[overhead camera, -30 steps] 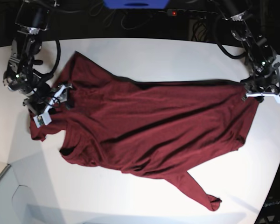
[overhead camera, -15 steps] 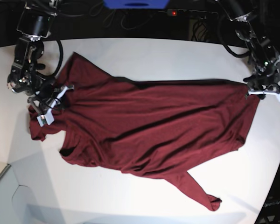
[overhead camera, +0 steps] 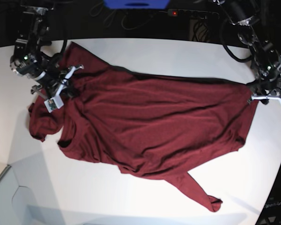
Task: Layout the t-shirt on the table in an organized manner, then fold the t-shirt properly
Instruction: 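Regrasp the shirt's corner with the right gripper while left holds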
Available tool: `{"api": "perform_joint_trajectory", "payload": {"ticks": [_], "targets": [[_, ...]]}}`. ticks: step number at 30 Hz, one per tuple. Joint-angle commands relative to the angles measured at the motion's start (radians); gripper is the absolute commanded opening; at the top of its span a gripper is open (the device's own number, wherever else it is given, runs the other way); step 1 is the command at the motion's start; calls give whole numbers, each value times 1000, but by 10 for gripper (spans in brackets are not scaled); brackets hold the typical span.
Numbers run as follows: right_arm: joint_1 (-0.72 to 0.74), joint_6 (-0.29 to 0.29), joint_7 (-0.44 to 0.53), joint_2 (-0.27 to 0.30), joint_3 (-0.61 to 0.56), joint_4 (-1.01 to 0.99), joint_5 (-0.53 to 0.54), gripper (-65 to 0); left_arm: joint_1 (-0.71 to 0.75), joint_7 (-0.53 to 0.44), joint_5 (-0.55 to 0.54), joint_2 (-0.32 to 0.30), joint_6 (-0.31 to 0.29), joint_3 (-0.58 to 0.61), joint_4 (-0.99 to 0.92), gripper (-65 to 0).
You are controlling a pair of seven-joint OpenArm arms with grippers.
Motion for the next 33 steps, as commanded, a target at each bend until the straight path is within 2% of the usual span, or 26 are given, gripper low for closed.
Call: {"api": "perform_joint_trajectory", "payload": {"ticks": [1, 8, 13, 18, 25, 28, 33], "targets": [[5, 4, 18, 12, 5, 2, 8, -650, -11, -20, 0, -12, -1, 1, 31, -402], [4, 4, 18, 14, 5, -29, 8, -650, 28, -17, 2, -12, -1, 4, 117, -400], [-34, 4, 24, 25, 1, 11, 8, -650, 29, -17, 2, -30, -1, -4, 94, -399], [-62, 4, 24, 31, -55, 23, 8, -650, 29, -17, 2, -35, -1, -2, 72, -399], [-61, 4, 24, 31, -50, 20, 8, -650, 48, -17, 2, -33, -1, 6, 83, -399], [-59, 4, 24, 49, -49, 20, 8, -650, 81, -17, 2, -36, -1, 32, 86, -398], [-57, 4, 24, 48, -50, 20, 8, -650, 92, -25, 2, -39, -1, 29, 22, -398]]}}
